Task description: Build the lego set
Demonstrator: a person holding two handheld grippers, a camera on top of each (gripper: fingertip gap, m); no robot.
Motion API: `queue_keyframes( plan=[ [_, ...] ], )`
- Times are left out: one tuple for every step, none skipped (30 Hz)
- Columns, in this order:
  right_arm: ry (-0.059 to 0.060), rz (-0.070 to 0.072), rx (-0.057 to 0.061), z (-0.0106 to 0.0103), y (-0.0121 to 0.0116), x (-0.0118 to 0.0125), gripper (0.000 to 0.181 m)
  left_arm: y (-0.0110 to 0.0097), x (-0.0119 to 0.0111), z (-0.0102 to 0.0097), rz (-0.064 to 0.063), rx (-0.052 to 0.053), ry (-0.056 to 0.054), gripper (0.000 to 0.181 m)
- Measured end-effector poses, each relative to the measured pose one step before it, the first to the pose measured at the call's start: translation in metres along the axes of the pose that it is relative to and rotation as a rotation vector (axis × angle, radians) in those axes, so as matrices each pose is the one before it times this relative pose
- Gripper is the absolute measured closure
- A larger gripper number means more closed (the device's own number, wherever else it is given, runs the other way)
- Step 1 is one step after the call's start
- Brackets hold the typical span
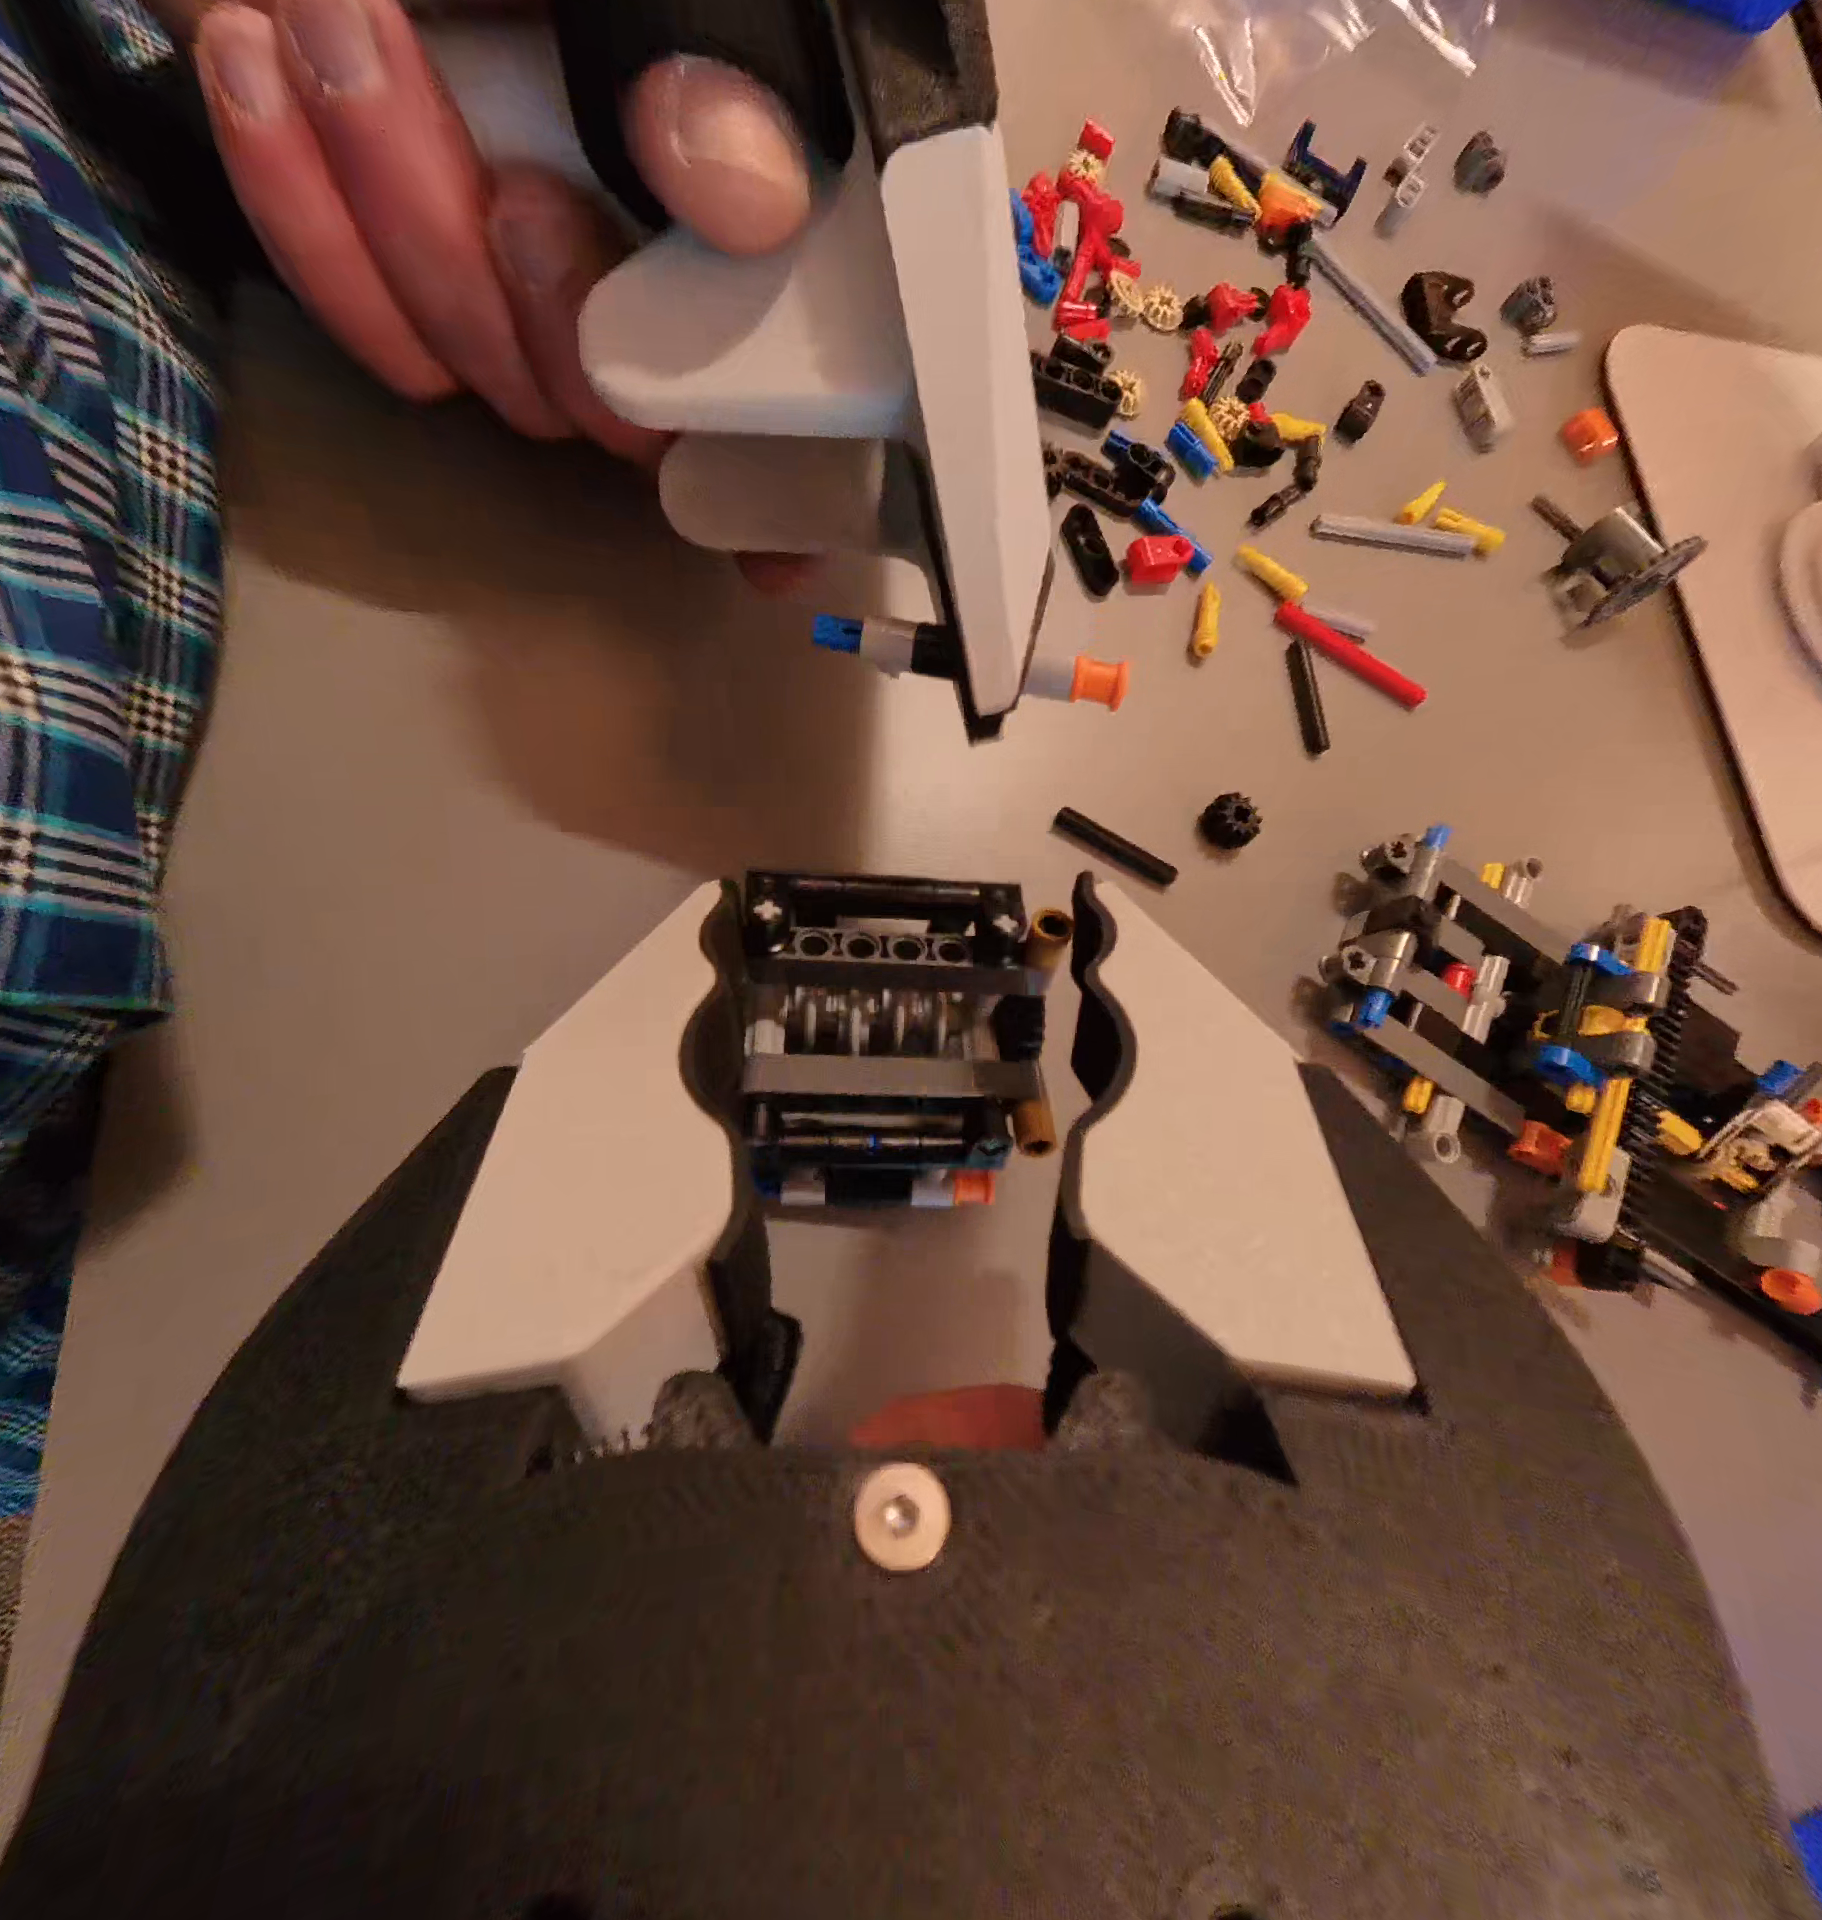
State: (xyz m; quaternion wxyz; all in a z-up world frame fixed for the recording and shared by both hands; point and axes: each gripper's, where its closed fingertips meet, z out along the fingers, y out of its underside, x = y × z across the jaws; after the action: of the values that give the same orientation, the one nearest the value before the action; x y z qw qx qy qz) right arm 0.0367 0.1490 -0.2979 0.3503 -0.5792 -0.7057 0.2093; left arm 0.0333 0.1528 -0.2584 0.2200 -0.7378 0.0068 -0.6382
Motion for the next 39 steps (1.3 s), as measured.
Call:
queue_keyframes(
  plan=[
    [-0.0030, 0.0082, 0.0061, -0.00115, -0.00187, -0.00004, 0.121, -0.00038, -0.00169, 0.00023, 0.0042, 0.0016, -0.0143, 0.177],
    [-0.0012, 0.0093, 0.0108, -0.00174, -0.00205, 0.00031, 0.120, -0.00023, -0.00010, 0.00014, -0.0023, -0.0002, 0.0010, 0.177],
    [0.0036, 0.0092, 0.0049, -0.00224, -0.00110, 0.00076, 0.118, 0.00063, 0.00041, -0.00012, -0.0037, -0.0061, 0.0060, 0.177],
    [0.0089, 0.0109, -0.0036, -0.00254, -0.00003, 0.00145, 0.117, 0.00062, -0.00100, -0.00028, 0.0020, -0.0064, -0.0064, 0.177],
    [0.0118, 0.0051, -0.0051, -0.00285, 0.00031, 0.00126, 0.115, 0.00006, -0.00014, -0.00057, 0.0135, -0.0017, -0.0071, 0.177],
    [0.0159, 0.0024, 0.0024, -0.00344, -0.00080, 0.00129, 0.114, 0.00031, 0.00101, -0.00047, 0.0170, -0.0028, -0.0006, 0.176],
    [0.0147, 0.0079, 0.0128, -0.00425, -0.00308, 0.00088, 0.112, -0.00033, 0.00051, -0.00081, 0.0065, 0.0017, 0.0002, 0.176],
    [0.0093, 0.0108, 0.0250, -0.00500, -0.00657, -0.00023, 0.111, -0.00099, 0.00088, -0.00082, -0.0016, 0.0076, 0.0073, 0.176],
    [0.0092, 0.0067, 0.0275, -0.00442, -0.00853, -0.00105, 0.112, -0.00135, 0.00133, -0.00086, -0.0017, 0.0097, 0.0106, 0.177],
    [0.0154, 0.0054, 0.0197, -0.00273, -0.00860, -0.00065, 0.113, -0.00101, 0.00004, -0.00058, 0.0003, 0.0063, 0.0007, 0.177],
    [0.0151, 0.0109, 0.0102, -0.00043, -0.00734, -0.00094, 0.111, -0.00051, -0.00012, -0.00007, 0.0040, 0.0043, -0.0035, 0.177],
    [0.0149, 0.0043, -0.0051, 0.00193, -0.00471, -0.00142, 0.106, 0.00007, 0.00015, 0.00026, 0.0086, 0.0024, -0.0052, 0.177],
    [0.0252, -0.0155, -0.0146, 0.00360, -0.00251, -0.00097, 0.102, 0.00046, -0.00055, 0.00050, 0.0115, 0.0018, -0.0130, 0.177],
    [0.0325, -0.0191, -0.0168, 0.00459, -0.00137, 0.00015, 0.101, 0.00129, 0.00122, 0.00100, 0.0100, -0.0027, -0.0033, 0.177],
    [0.0205, -0.0169, -0.0199, 0.00523, 0.00042, -0.00091, 0.100, 0.00233, 0.00262, 0.00128, 0.0005, -0.0106, 0.0076, 0.177],
    [0.0201, -0.0209, -0.0217, 0.00515, 0.00201, -0.00022, 0.098, 0.00104, 0.00239, 0.00099, -0.0018, 0.0003, 0.0066, 0.177],
    [0.0324, -0.0198, -0.0175, 0.00431, 0.00203, 0.00251, 0.098, 0.00057, 0.00102, 0.00059, -0.0024, 0.0038, -0.0007, 0.177],
    [0.0196, -0.0105, -0.0076, 0.00249, 0.00056, 0.00136, 0.104, 0.00071, 0.00122, 0.00015, -0.0014, 0.0027, 0.0031, 0.177],
    [0.0003, -0.0020, 0.0045, 0.00101, -0.00140, -0.00133, 0.111, -0.00034, 0.00175, -0.00011, -0.0047, 0.0095, 0.0085, 0.177],
    [0.0126, -0.0010, 0.0121, -0.00031, -0.00273, 0.00067, 0.118, -0.00055, 0.00136, -0.00055, -0.0111, 0.0107, 0.0099, 0.177],
    [0.0139, -0.0016, 0.0132, -0.00092, -0.00277, 0.00095, 0.125, -0.00008, 0.00115, -0.00052, -0.0091, 0.0053, 0.0099, 0.177],
    [0.0015, 0.0018, -0.0039, -0.00011, -0.00037, -0.00052, 0.132, 0.00043, 0.00044, -0.00054, -0.0062, -0.0002, 0.0052, 0.177],
    [0.0020, -0.0078, 0.0002, -0.00050, -0.00045, -0.00075, 0.132, 0.00075, 0.00068, -0.00050, -0.0034, -0.0007, 0.0061, 0.177],
    [-0.0001, -0.0044, -0.0014, -0.00061, -0.00030, -0.00091, 0.132, 0.00087, 0.00063, -0.00025, -0.0054, -0.0025, 0.0058, 0.177],
    [0.0003, 0.0006, -0.0020, -0.00098, -0.00029, -0.00038, 0.132, 0.00059, 0.00118, -0.00022, 0.0016, 0.0002, 0.0076, 0.176],
    [0.0071, 0.0040, 0.0019, -0.00171, -0.00042, 0.00111, 0.133, 0.00009, 0.00314, -0.00049, 0.0048, 0.0025, 0.0161, 0.171],
    [0.0016, 0.0152, 0.0034, -0.00227, 0.00008, 0.00123, 0.133, -0.00065, 0.00323, -0.00102, 0.0022, 0.0014, 0.0149, 0.163],
    [0.0007, 0.0273, 0.0103, -0.00337, 0.00008, 0.00205, 0.133, -0.00293, 0.00136, -0.00247, 0.0083, 0.0114, 0.0031, 0.158],
    [0.0000, 0.0353, 0.0223, -0.00479, -0.00049, 0.00278, 0.133, -0.00385, -0.00162, -0.00347, 0.0138, 0.0152, -0.0145, 0.154],
    [-0.0086, 0.0460, 0.0204, -0.00511, 0.00079, 0.00221, 0.133, -0.00257, -0.00356, -0.00315, 0.0104, 0.0067, -0.0190, 0.153],
    [-0.0077, 0.0419, 0.0143, -0.00442, 0.00250, 0.00219, 0.133, -0.00197, -0.00425, -0.00216, -0.0038, 0.0050, -0.0162, 0.152],
    [-0.0110, 0.0210, 0.0121, -0.00395, 0.00346, 0.00084, 0.132, 0.00016, -0.00419, -0.00009, -0.0102, -0.0061, -0.0113, 0.151],
    [-0.0095, 0.0199, 0.0089, -0.00305, 0.00411, 0.00111, 0.132, 0.00463, -0.00556, 0.00247, -0.0054, -0.0322, -0.0187, 0.150],
    [-0.0069, 0.0326, 0.0034, -0.00183, 0.00488, 0.00227, 0.133, 0.00570, -0.00518, 0.00419, -0.0138, -0.0402, -0.0227, 0.147],
    [-0.0063, 0.0284, -0.0085, -0.00115, 0.00637, 0.00265, 0.133, 0.00336, 0.00138, 0.00434, -0.0017, -0.0273, 0.0063, 0.146],
    [0.0028, 0.0038, -0.0128, -0.00154, 0.00625, 0.00320, 0.133, 0.00379, -0.00284, 0.00394, 0.0116, -0.0308, -0.0251, 0.146],
    [0.0064, 0.0002, -0.0250, -0.00155, 0.00683, 0.00341, 0.134, 0.00291, -0.00207, 0.00331, 0.0159, -0.0276, -0.0222, 0.146],
    [0.0014, 0.0058, -0.0197, -0.00120, 0.00540, 0.00260, 0.134, -0.00002, -0.00244, 0.00212, 0.0111, -0.0074, -0.0237, 0.148],
    [-0.0006, 0.0099, -0.0122, -0.00064, 0.00392, 0.00175, 0.134, 0.00080, -0.00274, 0.00205, 0.0003, -0.0137, -0.0195, 0.150]
  ],
)
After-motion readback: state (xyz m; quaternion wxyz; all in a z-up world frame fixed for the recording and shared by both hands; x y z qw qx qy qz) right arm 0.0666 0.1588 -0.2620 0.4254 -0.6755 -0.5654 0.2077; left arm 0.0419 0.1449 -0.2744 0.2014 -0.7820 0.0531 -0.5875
